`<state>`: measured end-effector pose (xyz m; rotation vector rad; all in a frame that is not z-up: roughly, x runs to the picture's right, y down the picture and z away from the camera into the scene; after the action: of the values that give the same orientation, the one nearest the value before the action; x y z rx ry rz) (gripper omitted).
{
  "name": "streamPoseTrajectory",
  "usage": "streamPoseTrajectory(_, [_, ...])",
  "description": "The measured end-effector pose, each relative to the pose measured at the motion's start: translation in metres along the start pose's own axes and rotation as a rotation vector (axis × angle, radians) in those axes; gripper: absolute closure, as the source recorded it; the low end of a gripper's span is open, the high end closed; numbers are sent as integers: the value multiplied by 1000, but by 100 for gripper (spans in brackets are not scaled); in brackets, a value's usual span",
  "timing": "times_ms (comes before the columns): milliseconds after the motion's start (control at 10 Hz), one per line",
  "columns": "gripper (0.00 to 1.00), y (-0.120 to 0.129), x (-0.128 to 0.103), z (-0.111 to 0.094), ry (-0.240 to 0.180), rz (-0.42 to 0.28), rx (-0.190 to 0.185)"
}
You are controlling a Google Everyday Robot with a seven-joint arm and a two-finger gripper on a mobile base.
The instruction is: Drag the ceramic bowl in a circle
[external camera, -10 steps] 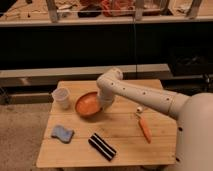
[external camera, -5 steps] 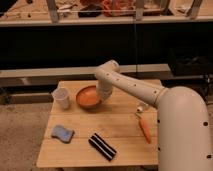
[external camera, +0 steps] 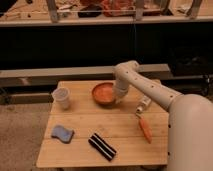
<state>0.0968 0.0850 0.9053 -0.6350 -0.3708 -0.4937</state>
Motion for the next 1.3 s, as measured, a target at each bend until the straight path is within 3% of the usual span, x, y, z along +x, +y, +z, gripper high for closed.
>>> streamPoseTrajectory(200, [99, 25, 10, 6, -17, 45, -4])
streamPoseTrajectory(700, [99, 103, -34, 7, -95, 20, 50])
streamPoseTrajectory(1000, [99, 150, -76, -3, -120, -46, 87])
streamPoseTrajectory(1300, [99, 150, -125, -10, -124, -175, 108])
